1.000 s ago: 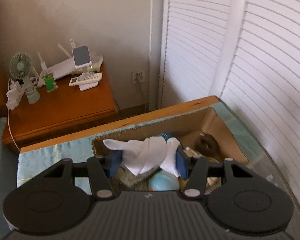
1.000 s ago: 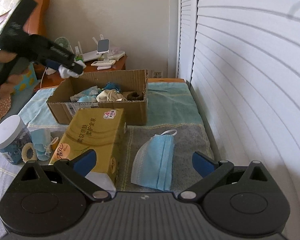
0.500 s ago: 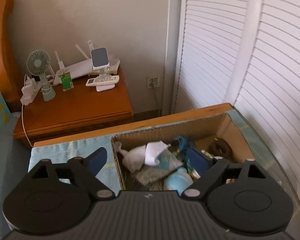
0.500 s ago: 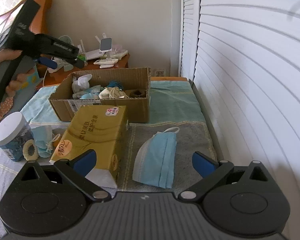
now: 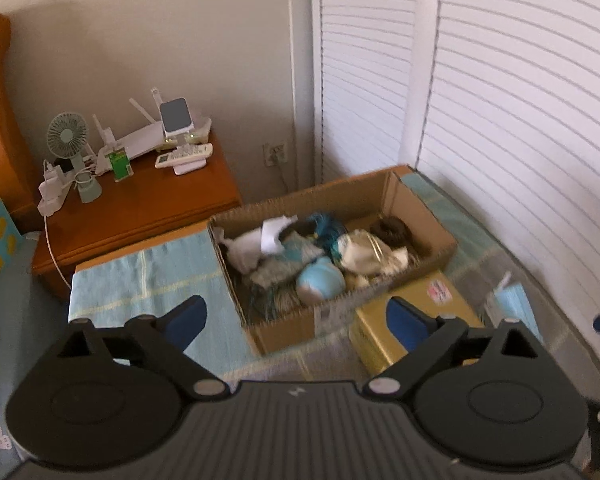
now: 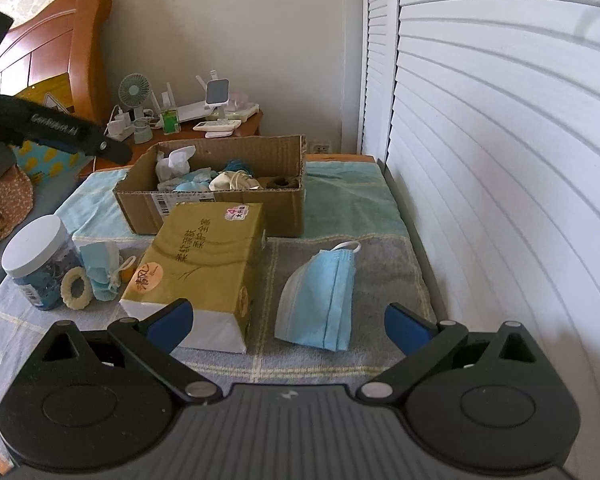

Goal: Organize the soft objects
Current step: 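Move the left tool to the folded blue face mask and grasp it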

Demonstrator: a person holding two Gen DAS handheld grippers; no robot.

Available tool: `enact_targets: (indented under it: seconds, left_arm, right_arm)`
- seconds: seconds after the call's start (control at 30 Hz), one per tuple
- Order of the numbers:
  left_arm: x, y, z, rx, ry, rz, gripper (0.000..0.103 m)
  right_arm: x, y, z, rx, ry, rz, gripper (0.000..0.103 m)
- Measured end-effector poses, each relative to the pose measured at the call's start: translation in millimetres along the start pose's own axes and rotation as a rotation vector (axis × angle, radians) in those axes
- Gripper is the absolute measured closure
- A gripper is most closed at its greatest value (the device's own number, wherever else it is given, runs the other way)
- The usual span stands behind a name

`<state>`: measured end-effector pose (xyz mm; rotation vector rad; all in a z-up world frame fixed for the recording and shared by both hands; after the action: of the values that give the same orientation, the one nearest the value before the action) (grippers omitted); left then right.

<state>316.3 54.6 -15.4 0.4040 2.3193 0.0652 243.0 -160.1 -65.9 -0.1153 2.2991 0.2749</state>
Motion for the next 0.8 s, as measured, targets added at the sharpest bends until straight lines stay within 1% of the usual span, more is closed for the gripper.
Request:
enact_targets:
  seconds: [0.1,0.2,0.3,0.4,0.53,0.6,0.8]
  left_arm:
    - [9,-4,-3,0.008,0.021,0.032,0.007]
    - [19,-9,-1,0.033,0.04,0.069,0.006]
    - [30,-12,3,0.087,0.065,0.094,0.006]
    - [40,-16,10,0.139,0.118,0.126,0.006]
    - [54,-19,20,0.147,0.19,0.211,0.006]
    - [61,-21,26,0.171,0.222,0.244,0.006]
    - [74,-21,40,0.2,0.313,0.302,0.006]
  right_arm:
    - [2,2,-1,-0.002,0.003,-0.003,0.0]
    - [6,4,0,-0.011,0.017,-0.002,0.0]
    - [10,7,2,-0.012,0.028,-0.009,0.0]
    - [12,9,4,-0.008,0.034,-0.022,0.0]
    - [12,10,8,0.001,0.042,-0.034,0.0]
    - [13,9,11,0.009,0.051,-0.039,0.0]
    - [18,2,19,0.02,0.071,-0.031,0.0]
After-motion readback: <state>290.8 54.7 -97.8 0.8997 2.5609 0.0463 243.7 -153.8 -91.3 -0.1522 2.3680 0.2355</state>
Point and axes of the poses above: each gripper's, at about its wrist camera, not at the fingertips, and z roughly the way its jaws point, y to its left, x to its underside, the point moved 10 cm from there along z, roughly the way its jaws point, and after that the axes turned 10 degrees about z, right-handed, at the moved point
